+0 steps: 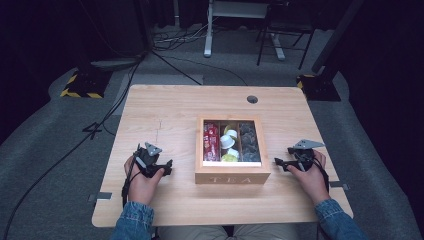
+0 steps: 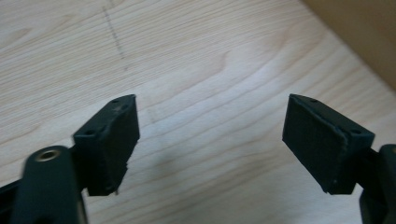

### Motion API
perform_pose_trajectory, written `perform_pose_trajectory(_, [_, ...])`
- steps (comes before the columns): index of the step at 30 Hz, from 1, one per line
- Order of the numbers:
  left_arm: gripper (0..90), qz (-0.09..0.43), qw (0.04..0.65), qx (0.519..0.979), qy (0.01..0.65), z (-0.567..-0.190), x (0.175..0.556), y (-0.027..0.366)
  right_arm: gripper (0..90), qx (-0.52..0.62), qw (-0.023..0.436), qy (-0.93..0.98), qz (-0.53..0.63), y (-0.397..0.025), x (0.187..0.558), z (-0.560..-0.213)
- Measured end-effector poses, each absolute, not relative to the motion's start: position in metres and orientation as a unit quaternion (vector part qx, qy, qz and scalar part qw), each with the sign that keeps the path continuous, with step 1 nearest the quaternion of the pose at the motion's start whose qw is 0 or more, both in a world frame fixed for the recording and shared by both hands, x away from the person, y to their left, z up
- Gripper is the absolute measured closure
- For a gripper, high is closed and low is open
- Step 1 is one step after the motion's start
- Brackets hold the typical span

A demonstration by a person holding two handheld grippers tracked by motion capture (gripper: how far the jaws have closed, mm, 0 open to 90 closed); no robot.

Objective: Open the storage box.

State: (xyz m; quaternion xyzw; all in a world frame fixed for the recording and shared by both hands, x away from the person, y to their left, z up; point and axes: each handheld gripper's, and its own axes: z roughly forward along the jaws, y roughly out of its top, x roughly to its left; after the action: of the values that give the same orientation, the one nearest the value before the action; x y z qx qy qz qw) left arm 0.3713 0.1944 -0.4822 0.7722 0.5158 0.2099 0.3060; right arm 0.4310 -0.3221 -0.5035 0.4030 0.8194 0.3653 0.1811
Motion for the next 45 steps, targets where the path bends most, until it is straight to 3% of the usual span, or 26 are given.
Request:
perform_pose_trajectory(10, [26.9,0.188,0.32,0.799,0.473,-0.456,0.352,0.173,21.8,0.402,0.181,0.82,0.365,-0.322,0.431,-0.503])
perform_pose_trajectory(15, [26.3,0.179,0.339,0.801,0.46,-0.443,0.344,0.164,21.6,0.402,0.18,0.82,0.366,-0.322,0.431,-0.504])
perform_pose_trajectory(18, [19.9,0.144,0.352,0.812,0.443,-0.438,0.341,0.159,21.6,0.402,0.181,0.82,0.366,-0.322,0.431,-0.504])
perform_pose_trajectory(26, [20.9,0.131,0.353,0.837,0.397,-0.43,0.327,0.14,22.0,0.401,0.181,0.82,0.366,-0.322,0.431,-0.504])
perform_pose_trajectory(35, [28.1,0.113,0.37,0.845,0.37,-0.438,0.325,0.128,22.0,0.401,0.181,0.82,0.366,-0.322,0.431,-0.504])
perform_pose_trajectory(39, [38.3,0.107,0.373,0.846,0.367,-0.443,0.325,0.124,22.0,0.401,0.181,0.82,0.366,-0.322,0.431,-0.504])
perform_pose_trajectory(45, [43.7,0.102,0.384,0.839,0.371,-0.45,0.327,0.123,22.0,0.4,0.181,0.82,0.366,-0.322,0.431,-0.504])
